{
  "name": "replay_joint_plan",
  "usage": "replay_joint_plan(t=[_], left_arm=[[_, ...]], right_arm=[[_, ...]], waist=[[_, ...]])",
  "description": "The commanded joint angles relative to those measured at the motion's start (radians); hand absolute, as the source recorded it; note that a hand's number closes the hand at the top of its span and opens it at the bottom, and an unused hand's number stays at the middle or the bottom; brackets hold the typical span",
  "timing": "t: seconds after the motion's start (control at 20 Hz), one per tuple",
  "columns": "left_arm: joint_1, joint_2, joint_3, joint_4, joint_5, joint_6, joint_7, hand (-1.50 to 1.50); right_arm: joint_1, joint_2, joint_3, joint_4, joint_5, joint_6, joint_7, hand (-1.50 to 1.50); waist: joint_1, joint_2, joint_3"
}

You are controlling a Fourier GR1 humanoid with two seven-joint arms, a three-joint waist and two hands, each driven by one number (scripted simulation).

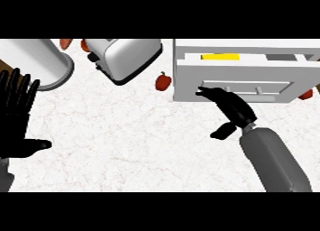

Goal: Pick up the cup, place it into the drawer and close the drawer

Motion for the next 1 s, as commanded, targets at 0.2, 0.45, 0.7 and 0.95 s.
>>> replay_joint_plan(t=[0.2,0.45,0.7,0.95], left_arm=[[0.022,-0.010,0.055,-0.001,0.010,-0.077,0.021,-1.50],[-0.031,-0.030,0.056,0.037,-0.017,-0.074,0.023,-1.50],[0.009,-0.020,0.049,0.037,-0.025,-0.130,0.012,-1.50],[0.022,-0.045,0.028,0.063,-0.067,-0.134,-0.022,-1.50]], right_arm=[[-0.252,-0.009,-0.139,0.456,-0.028,-0.054,-0.163,-1.50],[-0.372,-0.052,-0.171,0.599,-0.026,-0.011,-0.207,-1.50],[-0.451,-0.143,-0.209,0.676,-0.038,0.034,-0.249,-1.50],[-0.460,-0.170,-0.228,0.718,-0.045,0.011,-0.292,-1.50]], waist=[[0.020,0.011,0.003],[0.026,0.017,0.003],[0.053,0.027,0.004],[0.067,0.035,0.005]])
